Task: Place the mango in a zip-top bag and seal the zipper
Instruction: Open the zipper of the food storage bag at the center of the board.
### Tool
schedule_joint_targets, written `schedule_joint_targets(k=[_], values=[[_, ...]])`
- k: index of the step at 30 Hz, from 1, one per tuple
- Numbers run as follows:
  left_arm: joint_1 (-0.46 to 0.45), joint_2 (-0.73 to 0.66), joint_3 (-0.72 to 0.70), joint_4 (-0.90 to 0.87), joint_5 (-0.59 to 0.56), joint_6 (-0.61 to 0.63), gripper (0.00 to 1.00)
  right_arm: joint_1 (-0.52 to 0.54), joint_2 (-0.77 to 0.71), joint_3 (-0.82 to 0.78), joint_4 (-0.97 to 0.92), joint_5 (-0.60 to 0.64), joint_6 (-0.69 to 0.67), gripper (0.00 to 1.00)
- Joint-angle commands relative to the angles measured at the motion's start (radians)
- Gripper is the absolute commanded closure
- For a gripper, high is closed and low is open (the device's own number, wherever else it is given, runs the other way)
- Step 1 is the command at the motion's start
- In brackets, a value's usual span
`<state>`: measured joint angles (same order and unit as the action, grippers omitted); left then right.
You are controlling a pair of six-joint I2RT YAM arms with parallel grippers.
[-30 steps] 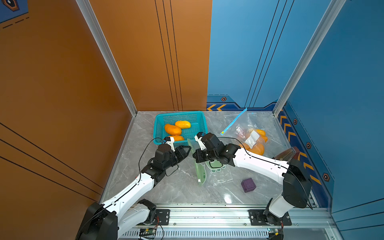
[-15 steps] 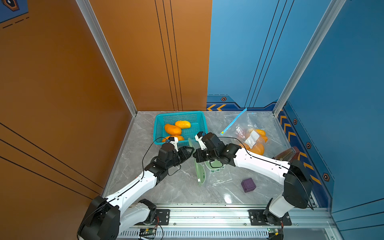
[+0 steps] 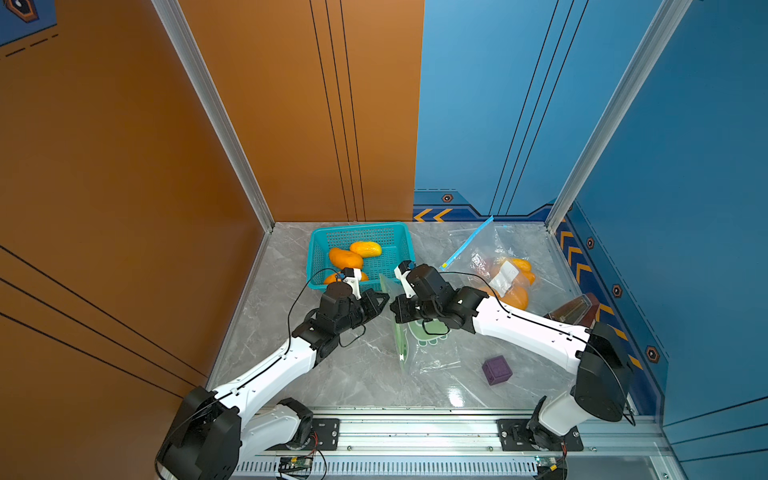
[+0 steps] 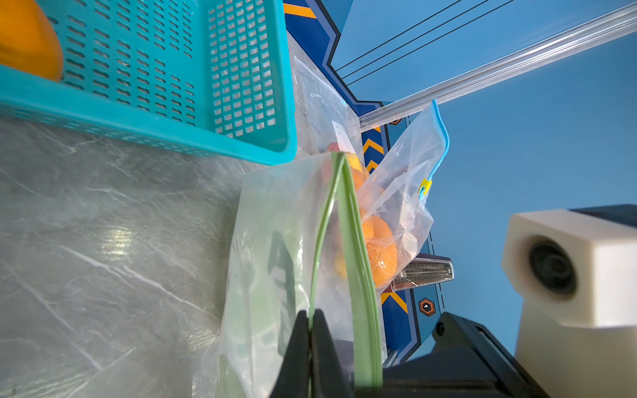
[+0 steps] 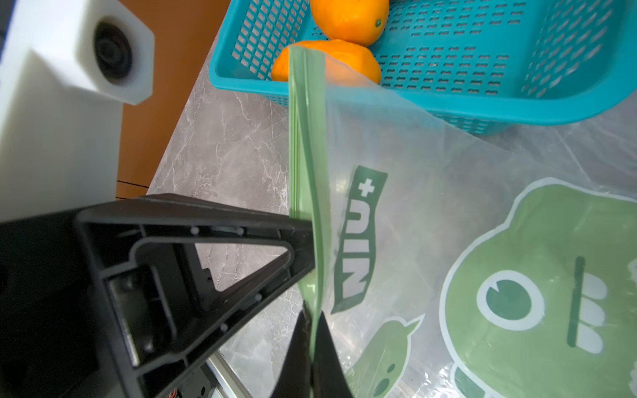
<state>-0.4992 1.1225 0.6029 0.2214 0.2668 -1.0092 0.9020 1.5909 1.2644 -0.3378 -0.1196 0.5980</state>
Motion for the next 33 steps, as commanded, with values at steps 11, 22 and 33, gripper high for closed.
schedule_joint_targets(k=[11, 22, 33], values=[[-0.007, 0.006, 0.049, -0.008, 0.019, 0.086, 1.0, -0.002, -0.069, 0.064, -0.273, 0.289, -0.001, 0.97], [-0.039, 0.029, 0.111, -0.007, 0.024, 0.076, 1.0, 0.076, 0.042, 0.197, -0.384, 0.417, -0.026, 0.69], [-0.035, -0.018, 0.113, -0.007, 0.002, 0.05, 1.0, 0.085, 0.115, 0.236, -0.485, 0.537, 0.009, 0.57]])
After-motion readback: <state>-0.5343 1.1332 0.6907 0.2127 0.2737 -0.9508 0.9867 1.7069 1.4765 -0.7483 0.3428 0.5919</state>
